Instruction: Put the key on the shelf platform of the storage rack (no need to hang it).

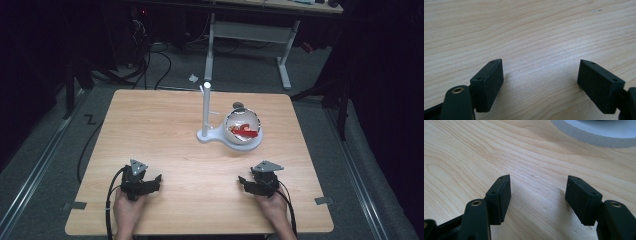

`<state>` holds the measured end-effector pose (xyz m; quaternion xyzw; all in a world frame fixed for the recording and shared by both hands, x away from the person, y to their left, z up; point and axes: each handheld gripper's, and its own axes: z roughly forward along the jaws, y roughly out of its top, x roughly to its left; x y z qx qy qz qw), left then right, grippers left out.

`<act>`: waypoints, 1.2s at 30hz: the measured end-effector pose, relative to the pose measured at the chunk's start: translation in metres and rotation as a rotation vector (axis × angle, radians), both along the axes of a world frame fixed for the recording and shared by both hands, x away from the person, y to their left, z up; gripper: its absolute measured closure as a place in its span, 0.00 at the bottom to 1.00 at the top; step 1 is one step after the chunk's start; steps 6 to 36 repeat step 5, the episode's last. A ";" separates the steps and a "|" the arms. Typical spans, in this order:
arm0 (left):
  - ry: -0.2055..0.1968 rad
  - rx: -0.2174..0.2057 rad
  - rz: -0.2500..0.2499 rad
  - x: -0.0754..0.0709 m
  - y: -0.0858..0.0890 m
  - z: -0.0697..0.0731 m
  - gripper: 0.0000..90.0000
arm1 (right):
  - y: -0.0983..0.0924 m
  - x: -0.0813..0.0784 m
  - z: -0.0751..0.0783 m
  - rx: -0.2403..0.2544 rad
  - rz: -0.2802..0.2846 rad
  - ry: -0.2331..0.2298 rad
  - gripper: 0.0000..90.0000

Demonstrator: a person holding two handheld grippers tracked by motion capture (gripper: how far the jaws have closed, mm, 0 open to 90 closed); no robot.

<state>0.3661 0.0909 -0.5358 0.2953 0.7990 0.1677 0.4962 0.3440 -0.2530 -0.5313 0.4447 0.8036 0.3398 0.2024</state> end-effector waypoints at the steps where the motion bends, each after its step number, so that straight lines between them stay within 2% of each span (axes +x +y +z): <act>1: 0.000 0.000 0.001 0.000 0.000 0.000 0.24 | 0.000 -0.001 0.000 0.001 -0.002 0.002 0.42; 36: 0.000 -0.001 0.001 0.000 0.000 0.000 0.24 | -0.001 -0.002 0.000 0.002 -0.002 0.003 0.42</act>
